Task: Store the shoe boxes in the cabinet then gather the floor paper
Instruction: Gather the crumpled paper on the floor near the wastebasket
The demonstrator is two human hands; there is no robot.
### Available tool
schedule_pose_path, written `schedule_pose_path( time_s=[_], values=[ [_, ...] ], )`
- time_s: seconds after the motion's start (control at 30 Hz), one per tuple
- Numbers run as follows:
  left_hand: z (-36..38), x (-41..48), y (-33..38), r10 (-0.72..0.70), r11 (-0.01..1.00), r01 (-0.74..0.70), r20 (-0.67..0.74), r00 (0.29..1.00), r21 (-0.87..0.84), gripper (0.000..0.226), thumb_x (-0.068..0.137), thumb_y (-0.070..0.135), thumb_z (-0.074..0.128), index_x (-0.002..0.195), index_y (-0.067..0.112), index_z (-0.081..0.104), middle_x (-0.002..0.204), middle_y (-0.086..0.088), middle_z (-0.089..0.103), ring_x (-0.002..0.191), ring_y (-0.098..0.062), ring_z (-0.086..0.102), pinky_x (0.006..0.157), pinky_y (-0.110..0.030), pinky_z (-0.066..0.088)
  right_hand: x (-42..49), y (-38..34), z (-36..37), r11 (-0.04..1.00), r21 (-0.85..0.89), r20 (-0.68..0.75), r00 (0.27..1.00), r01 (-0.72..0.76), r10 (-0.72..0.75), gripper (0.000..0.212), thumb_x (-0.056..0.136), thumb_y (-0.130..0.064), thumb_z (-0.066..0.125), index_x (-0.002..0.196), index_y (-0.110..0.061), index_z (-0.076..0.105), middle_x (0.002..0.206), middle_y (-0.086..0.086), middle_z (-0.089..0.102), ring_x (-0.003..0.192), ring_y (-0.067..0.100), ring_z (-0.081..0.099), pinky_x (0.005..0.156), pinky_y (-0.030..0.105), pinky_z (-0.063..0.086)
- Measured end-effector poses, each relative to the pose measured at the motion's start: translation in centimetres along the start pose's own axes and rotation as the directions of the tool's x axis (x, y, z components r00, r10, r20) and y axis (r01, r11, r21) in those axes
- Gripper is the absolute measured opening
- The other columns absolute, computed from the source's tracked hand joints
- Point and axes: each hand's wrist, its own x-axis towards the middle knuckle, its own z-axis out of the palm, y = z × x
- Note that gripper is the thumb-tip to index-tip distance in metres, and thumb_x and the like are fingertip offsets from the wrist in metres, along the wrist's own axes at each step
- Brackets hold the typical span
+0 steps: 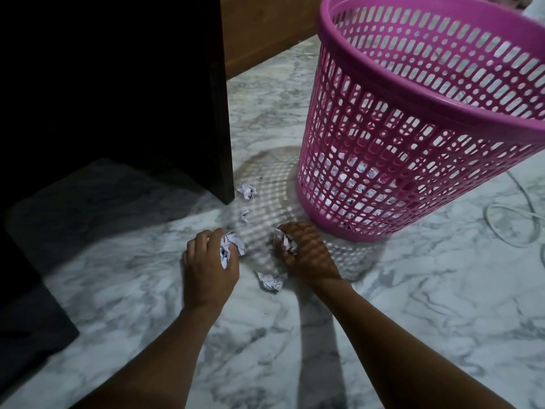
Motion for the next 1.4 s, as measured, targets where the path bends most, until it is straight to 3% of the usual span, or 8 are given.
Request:
schedule_pose_path(
  time_s=[0.17,0.43,0.53,0.63,0.8,1.07,1.2,1.4],
  values=[
    [0.1,-0.2,0.0,0.041,0.999,-0.042,-0.025,0.999,-0.019,0.033,0.081,0.024,0.056,0.109,0.023,0.072,0.102,-0.007,0.061,0.091,-0.032,0.057,0.074,-0.041,0.047,-1.0,-0.2,0.3,0.995,0.094,0.031,0.999,-0.026,0.023,0.052,0.074,-0.008,0.077,0.125,-0.008,0.064,0.125,0.012,0.065,0.119,0.029,0.058,0.103,0.028,0.034],
    [0.2,-0.2,-0.2,0.013,1.0,-0.012,0.016,1.0,-0.013,0.026,0.081,0.03,0.056,0.101,0.025,0.071,0.103,-0.004,0.059,0.093,-0.031,0.056,0.075,-0.041,0.046,-0.1,-2.1,-1.5,0.957,0.282,-0.297,0.943,-0.063,0.149,0.028,0.074,-0.022,0.078,0.099,-0.01,0.073,0.092,0.0,0.074,0.078,0.011,0.068,0.078,0.021,0.051],
    [0.1,-0.2,-0.2,0.019,0.999,-0.019,0.023,1.0,-0.028,0.031,0.085,0.038,0.051,0.104,0.025,0.071,0.104,-0.005,0.059,0.094,-0.031,0.055,0.076,-0.042,0.046,-2.5,-4.3,-1.7,0.929,0.37,-0.178,0.982,0.005,0.065,0.035,0.073,-0.011,0.074,0.107,-0.015,0.072,0.1,-0.003,0.069,0.087,0.003,0.059,0.083,0.013,0.047],
    [0.1,-0.2,-0.4,0.04,0.999,-0.039,0.029,0.999,-0.029,0.03,0.085,0.034,0.056,0.108,0.024,0.071,0.105,-0.007,0.059,0.094,-0.032,0.056,0.075,-0.043,0.047,-5.1,-5.4,-0.2,0.975,0.218,0.019,0.999,0.041,-0.047,0.043,0.072,-0.02,0.069,0.114,-0.026,0.065,0.107,0.0,0.065,0.094,0.017,0.061,0.081,0.031,0.051],
    [0.2,-0.1,-0.8,0.062,0.997,-0.06,0.031,0.998,-0.043,0.028,0.08,0.024,0.063,0.106,0.023,0.072,0.104,-0.008,0.059,0.093,-0.034,0.057,0.075,-0.044,0.048,-6.5,-5.0,1.4,0.996,-0.002,-0.128,0.988,0.087,-0.086,0.028,0.082,-0.039,0.064,0.108,-0.03,0.066,0.103,-0.006,0.065,0.095,0.019,0.06,0.084,0.04,0.043],
    [-0.2,0.0,-1.0,0.07,0.995,-0.065,0.048,0.996,-0.081,0.027,0.077,0.023,0.06,0.103,0.028,0.065,0.104,-0.004,0.057,0.092,-0.032,0.056,0.077,-0.044,0.048,-6.5,-4.9,1.4,0.934,0.138,-0.031,0.944,0.329,-0.328,0.02,0.078,-0.023,0.072,0.097,-0.027,0.067,0.094,-0.006,0.059,0.085,0.017,0.057,0.07,0.029,0.047],
    [-0.2,-0.1,-1.1,0.063,0.994,-0.059,0.037,0.997,-0.092,0.025,0.08,0.027,0.056,0.102,0.028,0.067,0.104,-0.002,0.056,0.092,-0.03,0.054,0.078,-0.04,0.046,-3.5,-4.1,1.3,0.97,0.214,-0.057,0.993,0.114,-0.104,0.03,0.073,-0.018,0.078,0.101,-0.024,0.072,0.099,-0.003,0.066,0.088,0.015,0.064,0.079,0.016,0.041],
    [-0.3,-0.2,-0.9,0.033,0.998,-0.028,0.081,0.996,-0.057,0.026,0.081,0.023,0.06,0.105,0.027,0.069,0.107,-0.002,0.057,0.096,-0.027,0.054,0.082,-0.038,0.044,5.2,-5.1,0.1,0.986,0.168,-0.115,0.993,-0.01,0.03,0.04,0.087,-0.04,0.054,0.106,-0.009,0.071,0.1,0.0,0.069,0.087,0.016,0.065,0.085,0.034,0.054]
  ],
)
